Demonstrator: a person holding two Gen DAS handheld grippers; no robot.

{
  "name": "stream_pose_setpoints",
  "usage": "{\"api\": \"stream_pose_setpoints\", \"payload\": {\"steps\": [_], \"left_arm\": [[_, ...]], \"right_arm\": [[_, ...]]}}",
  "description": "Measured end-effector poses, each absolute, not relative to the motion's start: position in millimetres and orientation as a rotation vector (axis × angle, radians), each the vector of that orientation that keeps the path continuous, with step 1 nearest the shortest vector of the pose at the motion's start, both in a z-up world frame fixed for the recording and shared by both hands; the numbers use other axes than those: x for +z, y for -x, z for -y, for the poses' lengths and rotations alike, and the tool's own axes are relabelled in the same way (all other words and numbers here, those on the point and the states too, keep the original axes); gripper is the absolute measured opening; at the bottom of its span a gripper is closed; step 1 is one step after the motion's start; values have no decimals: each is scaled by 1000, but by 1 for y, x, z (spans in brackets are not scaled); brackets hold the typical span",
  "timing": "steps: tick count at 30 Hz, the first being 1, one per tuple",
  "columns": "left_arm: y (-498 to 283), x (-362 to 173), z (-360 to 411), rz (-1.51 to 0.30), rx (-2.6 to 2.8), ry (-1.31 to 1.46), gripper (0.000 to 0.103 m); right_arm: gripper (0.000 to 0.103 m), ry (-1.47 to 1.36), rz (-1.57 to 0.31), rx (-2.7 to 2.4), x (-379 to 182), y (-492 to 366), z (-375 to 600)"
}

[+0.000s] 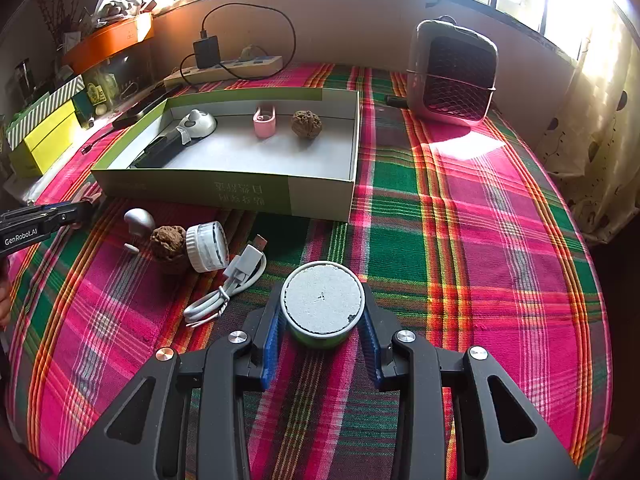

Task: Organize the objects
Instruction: 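Lift and carry the pink block and the white disc over the box with both grippers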

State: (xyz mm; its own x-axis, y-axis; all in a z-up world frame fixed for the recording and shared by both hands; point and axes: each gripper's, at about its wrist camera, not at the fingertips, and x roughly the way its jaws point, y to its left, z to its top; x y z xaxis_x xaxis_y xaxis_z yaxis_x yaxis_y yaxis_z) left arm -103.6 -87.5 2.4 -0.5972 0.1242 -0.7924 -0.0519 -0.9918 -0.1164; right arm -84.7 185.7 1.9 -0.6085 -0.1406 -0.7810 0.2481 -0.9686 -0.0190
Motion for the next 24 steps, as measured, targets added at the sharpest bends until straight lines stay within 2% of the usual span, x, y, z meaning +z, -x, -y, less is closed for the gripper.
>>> {"api": "stream_pose_setpoints", "payload": {"steps": [24], "left_arm": [[102,3,86,116,2725,1357,16]], "right_arm": [[35,-1260,-182,-2642,3,84,-186]]}}
